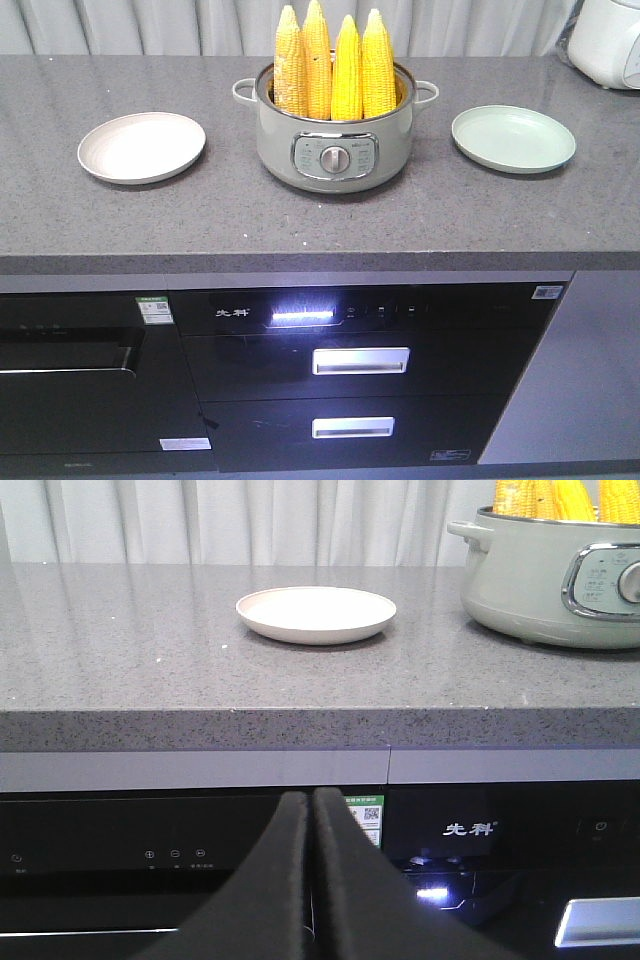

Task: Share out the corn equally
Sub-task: 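Drive closer and align the base with the pot of corn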

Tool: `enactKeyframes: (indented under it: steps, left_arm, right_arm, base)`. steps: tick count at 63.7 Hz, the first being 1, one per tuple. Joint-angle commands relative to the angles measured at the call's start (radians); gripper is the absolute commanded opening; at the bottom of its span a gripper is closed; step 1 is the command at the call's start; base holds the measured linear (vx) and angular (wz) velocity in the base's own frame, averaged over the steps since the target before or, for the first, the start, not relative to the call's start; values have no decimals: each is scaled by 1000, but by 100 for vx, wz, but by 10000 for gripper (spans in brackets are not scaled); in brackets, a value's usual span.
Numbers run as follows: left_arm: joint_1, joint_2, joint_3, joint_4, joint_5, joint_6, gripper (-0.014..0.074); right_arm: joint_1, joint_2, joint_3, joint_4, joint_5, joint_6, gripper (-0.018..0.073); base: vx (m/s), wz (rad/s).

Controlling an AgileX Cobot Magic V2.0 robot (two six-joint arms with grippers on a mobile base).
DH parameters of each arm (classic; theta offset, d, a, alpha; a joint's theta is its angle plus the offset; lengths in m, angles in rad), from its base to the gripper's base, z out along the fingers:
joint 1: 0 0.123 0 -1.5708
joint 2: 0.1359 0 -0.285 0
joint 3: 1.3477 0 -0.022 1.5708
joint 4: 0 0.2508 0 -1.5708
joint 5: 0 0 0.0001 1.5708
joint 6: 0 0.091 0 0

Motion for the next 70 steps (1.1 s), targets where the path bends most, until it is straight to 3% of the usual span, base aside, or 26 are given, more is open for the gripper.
enactKeyframes:
  steps: [1,70]
  left_arm:
    - [-3,-17,15,-2,-77,-7,-6]
    - [-3,-17,15,-2,-77,-7,-6]
  right_arm:
    - [-6,-3,7,-8,-68,-11,-3]
    - [-6,-3,7,-8,-68,-11,-3]
  base:
    - [2,0]
    - [3,0]
